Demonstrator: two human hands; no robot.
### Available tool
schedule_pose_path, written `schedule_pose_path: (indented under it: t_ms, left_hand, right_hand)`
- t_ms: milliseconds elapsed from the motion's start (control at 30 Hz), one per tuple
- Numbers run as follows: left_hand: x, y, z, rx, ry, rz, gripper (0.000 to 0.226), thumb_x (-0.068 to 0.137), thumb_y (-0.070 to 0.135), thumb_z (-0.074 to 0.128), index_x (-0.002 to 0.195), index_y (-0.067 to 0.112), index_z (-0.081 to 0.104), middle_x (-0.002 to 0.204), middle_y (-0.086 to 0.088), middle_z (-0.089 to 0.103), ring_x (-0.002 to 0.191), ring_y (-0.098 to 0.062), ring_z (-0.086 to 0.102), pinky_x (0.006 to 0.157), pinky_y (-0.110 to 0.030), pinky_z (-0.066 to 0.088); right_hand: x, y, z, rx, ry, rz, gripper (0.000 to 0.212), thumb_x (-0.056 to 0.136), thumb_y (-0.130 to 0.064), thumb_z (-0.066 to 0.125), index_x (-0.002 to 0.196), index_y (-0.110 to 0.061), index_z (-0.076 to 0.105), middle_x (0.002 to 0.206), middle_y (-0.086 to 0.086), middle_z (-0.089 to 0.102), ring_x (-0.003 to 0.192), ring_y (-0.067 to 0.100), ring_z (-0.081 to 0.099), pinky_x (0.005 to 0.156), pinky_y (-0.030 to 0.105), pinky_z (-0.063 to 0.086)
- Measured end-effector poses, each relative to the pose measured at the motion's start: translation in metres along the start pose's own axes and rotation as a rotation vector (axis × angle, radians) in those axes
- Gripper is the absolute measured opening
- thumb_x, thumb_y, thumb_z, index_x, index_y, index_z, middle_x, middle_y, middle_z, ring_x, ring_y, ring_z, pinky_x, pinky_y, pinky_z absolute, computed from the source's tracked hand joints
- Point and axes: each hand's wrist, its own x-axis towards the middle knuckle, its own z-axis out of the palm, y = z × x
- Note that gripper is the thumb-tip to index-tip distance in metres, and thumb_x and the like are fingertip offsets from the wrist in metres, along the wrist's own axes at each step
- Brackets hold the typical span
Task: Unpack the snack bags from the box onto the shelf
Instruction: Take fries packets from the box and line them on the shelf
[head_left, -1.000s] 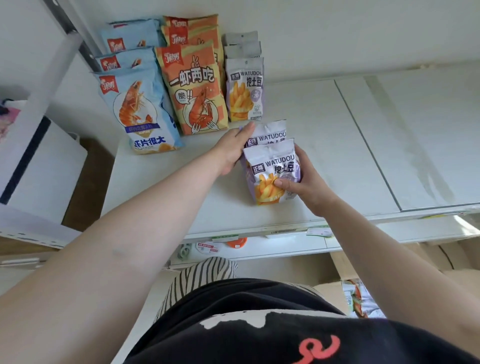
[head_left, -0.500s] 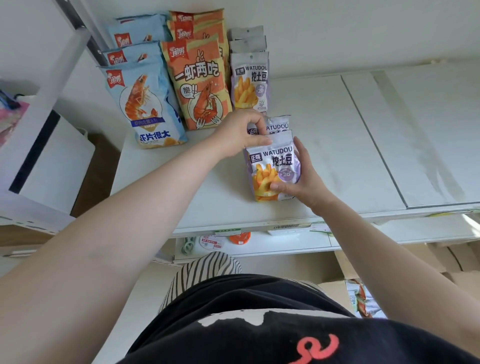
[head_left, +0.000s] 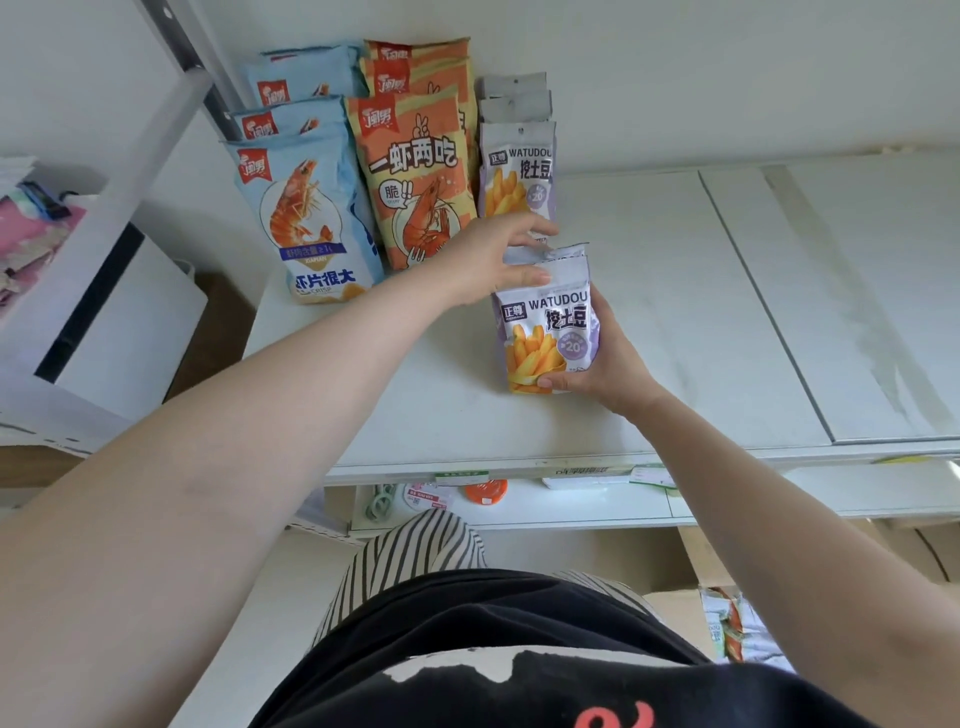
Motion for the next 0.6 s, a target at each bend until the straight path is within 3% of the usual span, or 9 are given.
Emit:
schedule_pose_path:
  t_ms: [100, 233, 300, 467, 600]
  left_hand:
    - [0.013, -0.007, -0.009, 0.119, 0.008, 0.023, 0.052, 0.087, 0.03, 0.069, 0.134, 0.018, 0.052, 0.136, 0.005, 0.055, 0.126, -0.006, 0.048, 0.086, -0.007, 0.035]
    - [0.031, -0.014, -0.02, 0.229, 0.004, -0.022, 0.056, 0.091, 0.032, 0.063, 0.142, 0.017, 0.044, 0.146, 0.001, 0.046, 0.133, -0.017, 0.042, 0.103, -0.025, 0.034]
    - [0.041, -0.016, -0.025, 0.261, 0.001, -0.038, 0.057, 0.092, 0.033, 0.062, 0.144, 0.019, 0.042, 0.148, -0.001, 0.044, 0.134, -0.019, 0.041, 0.105, -0.027, 0.033]
    - [0.059, -0.019, -0.033, 0.339, -0.029, -0.053, 0.071, 0.09, 0.034, 0.065, 0.15, 0.018, 0.031, 0.154, -0.008, 0.033, 0.141, -0.024, 0.031, 0.112, -0.032, 0.026]
    - [0.07, -0.022, -0.039, 0.443, -0.021, -0.014, 0.081, 0.087, 0.037, 0.068, 0.152, 0.017, 0.025, 0.155, -0.009, 0.029, 0.142, -0.024, 0.027, 0.11, -0.028, 0.023]
  right_hand:
    - [0.017, 0.0, -0.002, -0.012, -0.021, -0.001, 0.121, 0.056, 0.002, 0.089, 0.151, -0.021, 0.018, 0.139, -0.003, 0.052, 0.119, 0.004, 0.058, 0.081, 0.021, 0.053]
    - [0.048, 0.001, -0.008, -0.041, -0.032, -0.001, 0.106, 0.06, 0.016, 0.083, 0.144, -0.02, 0.028, 0.123, -0.01, 0.06, 0.104, -0.004, 0.064, 0.076, 0.017, 0.053]
    - [0.063, 0.002, -0.012, -0.065, -0.027, 0.013, 0.112, 0.056, 0.005, 0.089, 0.148, -0.016, 0.028, 0.127, -0.004, 0.062, 0.108, 0.004, 0.065, 0.078, 0.023, 0.055]
    - [0.096, 0.002, -0.02, -0.133, 0.017, 0.052, 0.125, 0.045, -0.027, 0.096, 0.15, -0.027, 0.027, 0.132, -0.009, 0.061, 0.118, 0.012, 0.062, 0.094, 0.046, 0.055]
    - [0.113, 0.005, -0.024, -0.173, 0.011, 0.052, 0.128, 0.044, -0.035, 0.096, 0.15, -0.029, 0.026, 0.134, -0.011, 0.06, 0.12, 0.012, 0.06, 0.096, 0.047, 0.054]
